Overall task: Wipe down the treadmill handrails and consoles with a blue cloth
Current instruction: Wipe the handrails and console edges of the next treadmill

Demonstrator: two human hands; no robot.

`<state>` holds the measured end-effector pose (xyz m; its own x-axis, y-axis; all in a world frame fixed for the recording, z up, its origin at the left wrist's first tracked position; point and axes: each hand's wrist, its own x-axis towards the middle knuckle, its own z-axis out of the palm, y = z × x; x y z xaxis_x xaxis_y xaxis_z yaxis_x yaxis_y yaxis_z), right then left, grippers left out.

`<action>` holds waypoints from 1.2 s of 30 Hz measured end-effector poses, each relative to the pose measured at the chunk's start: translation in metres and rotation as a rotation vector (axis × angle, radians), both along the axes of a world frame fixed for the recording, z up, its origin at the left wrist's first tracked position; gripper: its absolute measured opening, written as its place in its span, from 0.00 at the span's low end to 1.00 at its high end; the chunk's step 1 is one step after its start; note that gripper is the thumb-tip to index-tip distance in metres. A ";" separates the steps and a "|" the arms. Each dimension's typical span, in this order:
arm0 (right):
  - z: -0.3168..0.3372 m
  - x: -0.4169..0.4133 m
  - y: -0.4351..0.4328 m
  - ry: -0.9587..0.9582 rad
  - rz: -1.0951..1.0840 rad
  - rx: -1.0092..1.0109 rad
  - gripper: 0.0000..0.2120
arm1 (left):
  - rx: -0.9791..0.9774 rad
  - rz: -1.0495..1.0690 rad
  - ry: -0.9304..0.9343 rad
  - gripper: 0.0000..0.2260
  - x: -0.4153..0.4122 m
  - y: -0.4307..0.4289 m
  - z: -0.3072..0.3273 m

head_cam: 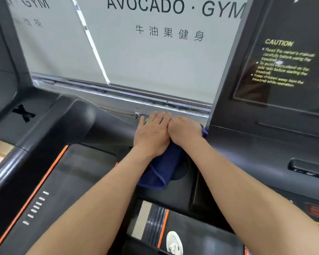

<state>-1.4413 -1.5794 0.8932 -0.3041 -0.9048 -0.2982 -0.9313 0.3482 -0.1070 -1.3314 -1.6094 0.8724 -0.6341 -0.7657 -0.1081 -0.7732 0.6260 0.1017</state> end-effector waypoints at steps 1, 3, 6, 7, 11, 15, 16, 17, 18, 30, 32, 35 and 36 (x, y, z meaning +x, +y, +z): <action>0.002 0.000 0.001 0.007 0.008 0.010 0.17 | -0.009 -0.002 -0.002 0.26 -0.003 -0.001 0.000; 0.004 0.005 0.012 0.034 0.015 -0.038 0.18 | -0.051 0.006 -0.045 0.27 0.002 0.010 0.001; 0.003 0.023 0.046 0.132 0.094 -0.018 0.24 | -0.026 -0.050 -0.070 0.31 0.024 0.055 -0.001; 0.004 0.031 0.062 0.165 0.163 0.005 0.25 | -0.021 -0.078 -0.043 0.32 0.034 0.071 -0.002; 0.009 0.042 0.093 0.171 0.218 -0.055 0.23 | -0.124 -0.198 0.160 0.22 0.060 0.095 -0.007; 0.021 0.032 0.095 0.122 0.197 -0.153 0.12 | -0.052 -0.202 0.313 0.15 0.066 0.103 -0.008; 0.025 0.032 0.099 0.118 0.224 -0.169 0.11 | 0.006 -0.189 0.396 0.13 0.066 0.107 -0.007; 0.025 0.032 0.105 0.113 0.244 -0.179 0.09 | 0.074 -0.161 0.499 0.12 0.067 0.110 -0.005; 0.026 0.032 0.110 0.097 0.266 -0.176 0.09 | 0.146 -0.109 0.610 0.11 0.068 0.112 0.000; 0.014 0.036 0.122 -0.025 0.155 -0.540 0.16 | 0.361 0.327 0.712 0.12 0.053 0.071 0.026; -0.001 0.044 0.128 0.062 0.277 -0.534 0.12 | 0.240 0.226 0.619 0.07 0.061 0.078 0.016; -0.016 0.051 0.132 0.174 0.347 -0.439 0.05 | 0.143 0.181 0.594 0.12 0.078 0.088 0.002; -0.016 0.049 0.130 0.220 0.321 -0.409 0.03 | 0.153 0.172 0.629 0.14 0.083 0.090 0.000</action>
